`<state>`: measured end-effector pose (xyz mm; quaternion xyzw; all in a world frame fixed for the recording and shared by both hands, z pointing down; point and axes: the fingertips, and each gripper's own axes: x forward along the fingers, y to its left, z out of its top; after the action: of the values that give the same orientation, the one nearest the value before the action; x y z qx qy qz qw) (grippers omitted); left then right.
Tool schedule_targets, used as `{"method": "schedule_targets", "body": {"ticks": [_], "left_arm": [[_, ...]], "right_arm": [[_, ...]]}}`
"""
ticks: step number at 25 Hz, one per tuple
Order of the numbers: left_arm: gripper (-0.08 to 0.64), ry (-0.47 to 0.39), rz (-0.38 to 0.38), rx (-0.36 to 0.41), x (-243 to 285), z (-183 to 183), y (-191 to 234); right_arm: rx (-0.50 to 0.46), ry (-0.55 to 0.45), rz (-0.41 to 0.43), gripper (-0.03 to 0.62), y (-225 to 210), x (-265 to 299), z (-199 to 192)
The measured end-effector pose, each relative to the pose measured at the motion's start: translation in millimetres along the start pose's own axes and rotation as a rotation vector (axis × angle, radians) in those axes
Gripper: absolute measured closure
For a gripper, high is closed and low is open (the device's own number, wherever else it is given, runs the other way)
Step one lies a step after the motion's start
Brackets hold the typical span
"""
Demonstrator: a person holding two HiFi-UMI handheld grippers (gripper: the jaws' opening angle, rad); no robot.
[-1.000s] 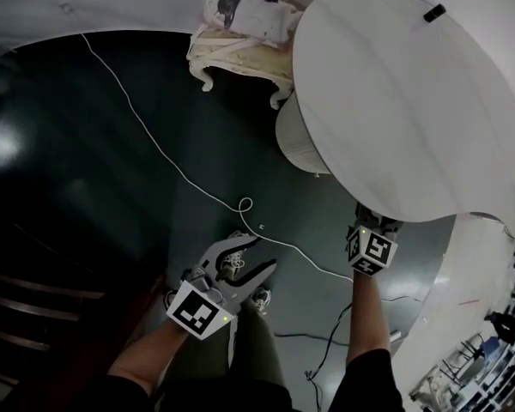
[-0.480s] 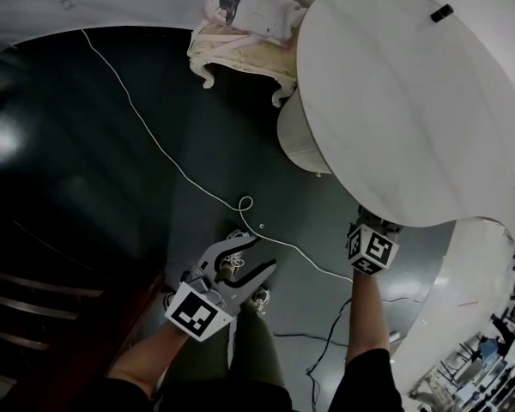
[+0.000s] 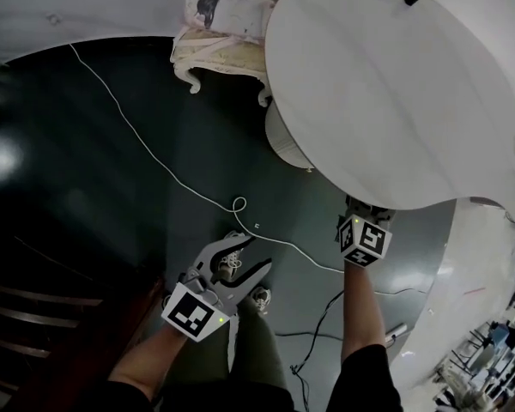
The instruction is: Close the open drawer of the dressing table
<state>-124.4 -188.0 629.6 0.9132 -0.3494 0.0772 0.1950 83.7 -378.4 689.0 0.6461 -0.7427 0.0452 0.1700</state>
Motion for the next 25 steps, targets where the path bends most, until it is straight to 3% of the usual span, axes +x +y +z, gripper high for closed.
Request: {"method": "schedule_targets", "body": {"ticks": [13, 25], "left_arm": [[0.377, -0.002, 0.002, 0.041, -9.3, 19.3, -52.4], [0.377, -0.018, 0.048, 0.071, -19.2, 37.8, -103.4]], "right_arm": [[0.113, 0.017, 0.003, 0.336, -25.8, -82.6, 6.2], [0.142, 0.015, 0.116, 0.483, -16.4, -176.7, 26.5]]}}
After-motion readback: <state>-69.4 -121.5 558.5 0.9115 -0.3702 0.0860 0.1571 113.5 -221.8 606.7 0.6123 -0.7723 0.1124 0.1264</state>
